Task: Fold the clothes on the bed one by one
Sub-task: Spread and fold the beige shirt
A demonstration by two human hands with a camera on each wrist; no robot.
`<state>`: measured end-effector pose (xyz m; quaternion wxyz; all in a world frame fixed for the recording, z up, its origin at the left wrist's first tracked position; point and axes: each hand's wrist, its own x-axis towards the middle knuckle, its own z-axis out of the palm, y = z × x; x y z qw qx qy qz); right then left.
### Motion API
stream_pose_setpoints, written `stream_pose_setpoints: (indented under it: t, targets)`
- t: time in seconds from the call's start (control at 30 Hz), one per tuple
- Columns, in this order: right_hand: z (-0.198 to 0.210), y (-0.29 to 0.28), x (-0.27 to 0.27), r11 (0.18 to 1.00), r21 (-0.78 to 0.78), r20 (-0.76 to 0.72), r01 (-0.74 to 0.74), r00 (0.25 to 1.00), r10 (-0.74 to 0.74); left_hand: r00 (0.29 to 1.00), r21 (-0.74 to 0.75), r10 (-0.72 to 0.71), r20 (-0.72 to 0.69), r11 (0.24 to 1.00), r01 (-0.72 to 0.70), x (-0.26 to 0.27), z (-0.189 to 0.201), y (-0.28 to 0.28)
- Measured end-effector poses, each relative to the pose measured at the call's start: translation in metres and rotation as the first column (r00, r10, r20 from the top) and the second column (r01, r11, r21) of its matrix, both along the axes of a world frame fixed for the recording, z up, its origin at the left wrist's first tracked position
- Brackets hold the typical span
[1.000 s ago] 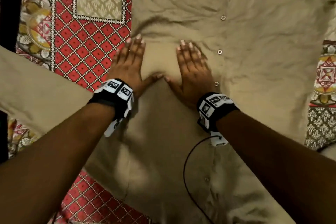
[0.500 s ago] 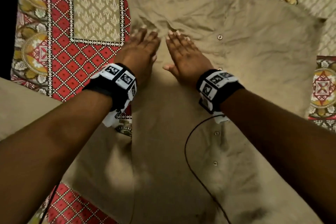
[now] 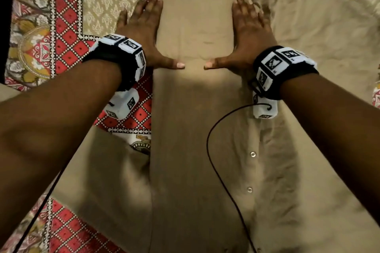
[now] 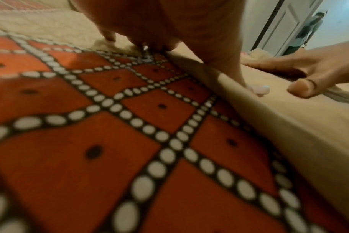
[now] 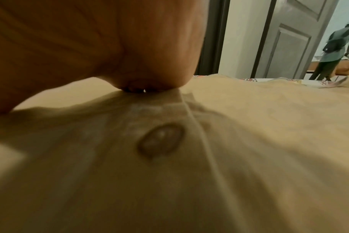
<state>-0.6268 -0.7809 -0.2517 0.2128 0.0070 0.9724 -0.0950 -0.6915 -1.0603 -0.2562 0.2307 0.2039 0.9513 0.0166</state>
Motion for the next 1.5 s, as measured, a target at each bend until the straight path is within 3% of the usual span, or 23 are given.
stream_pose_setpoints:
  t: [0.2, 0.3, 0.43, 0.53, 0.63, 0.67, 0.73, 0.8, 0.93, 1.03, 1.27, 1.33, 1.4, 1.43, 1.5]
  targets:
    - [0.006, 0.012, -0.006, 0.993, 0.054, -0.037, 0.108, 0.994, -0.106, 0.998, 0.050, 0.041, -0.038, 0.998, -0.039, 0.004, 0.001, -0.001]
    - [0.012, 0.002, -0.002, 0.978, 0.052, -0.130, 0.202, 0.972, -0.194, 0.992, 0.203, 0.103, -0.076, 0.975, -0.086, 0.016, 0.013, -0.005]
    - [0.037, -0.051, 0.049, 0.981, -0.167, -0.395, 0.102, 0.904, -0.162, 0.956, 0.434, 0.251, -0.149, 0.886, -0.165, 0.076, 0.043, -0.017]
    - [0.050, -0.116, 0.133, 0.946, -0.323, -0.499, -0.010, 0.851, -0.161, 0.907, 0.547, 0.335, -0.256, 0.823, -0.150, 0.155, 0.062, -0.054]
    - [0.043, -0.185, 0.229, 0.956, -0.253, -0.539, -0.150, 0.842, -0.010, 0.888, 0.488, 0.390, -0.245, 0.841, -0.235, 0.247, 0.077, -0.106]
    - [0.037, -0.206, 0.260, 0.936, -0.286, -0.535, -0.203, 0.845, 0.020, 0.899, 0.441, 0.350, -0.262, 0.872, -0.211, 0.275, 0.077, -0.123]
    - [0.028, -0.246, 0.312, 0.836, -0.519, -0.436, -0.177, 0.896, -0.081, 0.943, 0.334, 0.205, -0.262, 0.936, -0.111, 0.317, 0.067, -0.156]
    - [0.016, -0.276, 0.347, 0.793, -0.593, -0.364, -0.142, 0.925, -0.107, 0.984, 0.261, 0.059, -0.166, 0.965, -0.014, 0.342, 0.046, -0.181]
    - [-0.014, -0.305, 0.352, 0.901, -0.393, -0.329, -0.184, 0.943, 0.049, 0.991, 0.148, -0.110, -0.083, 0.982, 0.121, 0.343, 0.009, -0.200]
    - [-0.025, -0.312, 0.342, 0.914, -0.401, -0.279, -0.068, 0.959, -0.051, 0.987, -0.007, -0.150, -0.056, 0.989, 0.150, 0.321, -0.004, -0.222]
    - [-0.009, -0.318, 0.338, 0.957, -0.276, -0.138, 0.088, 0.982, -0.130, 0.983, -0.048, 0.149, -0.104, 0.987, -0.154, 0.288, 0.005, -0.262]
    - [-0.006, -0.320, 0.339, 0.962, -0.228, -0.090, 0.149, 0.981, -0.173, 0.919, 0.015, 0.377, -0.116, 0.926, -0.378, 0.290, 0.003, -0.258]
    - [-0.003, -0.323, 0.339, 0.962, -0.201, -0.075, 0.185, 0.976, -0.203, 0.786, 0.116, 0.607, -0.113, 0.794, -0.597, 0.285, 0.003, -0.251]
    - [0.000, -0.324, 0.337, 0.964, -0.192, -0.085, 0.186, 0.975, -0.205, 0.742, 0.138, 0.661, -0.109, 0.749, -0.648, 0.281, 0.004, -0.249]
    - [0.007, -0.326, 0.334, 0.968, -0.196, -0.174, 0.157, 0.966, -0.192, 0.749, 0.134, 0.649, -0.137, 0.761, -0.635, 0.272, 0.010, -0.247]
